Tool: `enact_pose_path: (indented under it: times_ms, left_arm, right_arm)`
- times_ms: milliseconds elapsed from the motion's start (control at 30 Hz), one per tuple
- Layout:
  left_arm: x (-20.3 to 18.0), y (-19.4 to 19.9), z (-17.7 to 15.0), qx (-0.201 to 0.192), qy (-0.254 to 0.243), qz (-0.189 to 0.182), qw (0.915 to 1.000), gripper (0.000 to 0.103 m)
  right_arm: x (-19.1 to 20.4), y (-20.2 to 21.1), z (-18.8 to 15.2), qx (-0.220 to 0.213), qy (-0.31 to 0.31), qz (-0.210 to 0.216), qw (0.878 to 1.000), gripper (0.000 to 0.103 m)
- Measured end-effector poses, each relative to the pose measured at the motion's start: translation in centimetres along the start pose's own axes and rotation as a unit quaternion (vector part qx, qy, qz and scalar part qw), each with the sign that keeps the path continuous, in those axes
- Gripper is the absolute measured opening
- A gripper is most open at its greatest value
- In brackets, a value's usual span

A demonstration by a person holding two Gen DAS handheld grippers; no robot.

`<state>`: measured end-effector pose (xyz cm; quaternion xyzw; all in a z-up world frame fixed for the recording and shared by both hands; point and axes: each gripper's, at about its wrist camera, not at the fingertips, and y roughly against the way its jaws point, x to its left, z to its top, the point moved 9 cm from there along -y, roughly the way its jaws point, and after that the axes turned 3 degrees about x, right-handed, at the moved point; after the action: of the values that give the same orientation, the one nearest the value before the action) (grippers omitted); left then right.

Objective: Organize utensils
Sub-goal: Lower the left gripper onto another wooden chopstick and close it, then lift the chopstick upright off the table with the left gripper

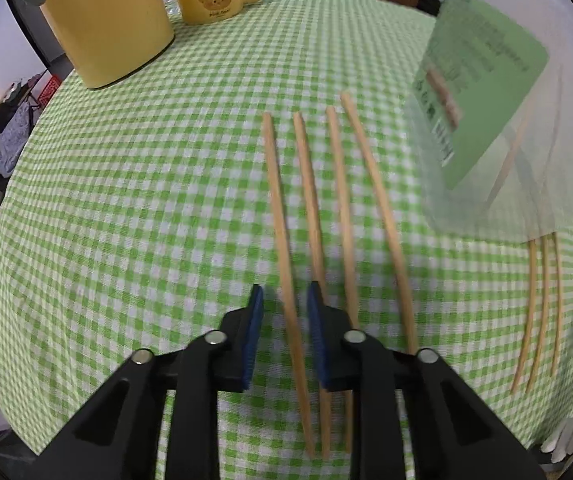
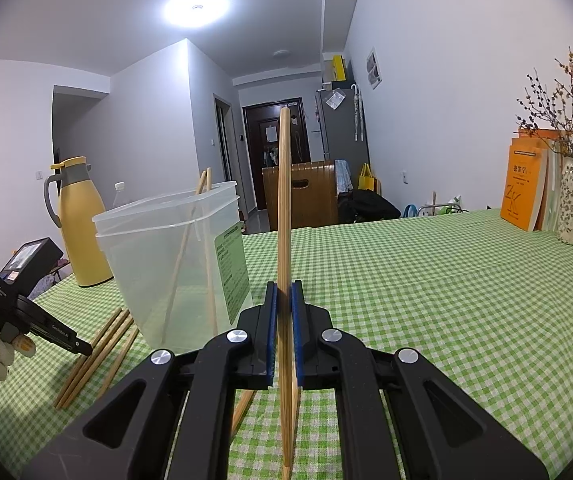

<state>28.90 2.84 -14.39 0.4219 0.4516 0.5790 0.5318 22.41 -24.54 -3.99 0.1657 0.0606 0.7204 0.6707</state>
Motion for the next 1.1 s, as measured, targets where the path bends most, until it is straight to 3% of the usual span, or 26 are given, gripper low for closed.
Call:
enact_pose_path:
  times_ms: [367, 467, 667, 900, 1033, 1100]
  left_arm:
    - [0.0, -0.5, -0.1, 0.002, 0.004, 0.009, 0.9999, 0.015]
    - [0.6, -0.3, 0.7, 0.002, 0.009, 0.014, 0.9999, 0.004]
    - [1.5, -0.3, 0.9, 0.001, 0.022, -0.011, 0.9997, 0.004]
    - [3.1, 0.3, 1.0, -0.033, 0.047, -0.034, 0.9977, 0.004]
    - [4.6, 2.0, 0.9, -0.079, 0.055, -0.019, 0.9952, 0.004]
    - [5.0, 3.1, 0.8, -0.102, 0.059, -0.028, 0.9926, 0.004]
  right_arm:
    - [0.1, 0.3, 0.1, -0.003, 0.0, 0.008, 1.0, 0.007]
    - [0.2, 0.3, 0.1, -0.003, 0.0, 0.009, 1.0, 0.007]
    - [0.3, 0.7, 0.4, -0.012, 0.0, 0.015, 1.0, 0.007]
    - [0.1, 0.8, 0.4, -0.012, -0.003, 0.014, 1.0, 0.007]
    - [-0.1, 0.9, 0.6, -0.017, -0.007, 0.013, 1.0, 0.007]
    - [-0.2, 0.9, 0.6, -0.018, -0.012, 0.014, 1.0, 0.007]
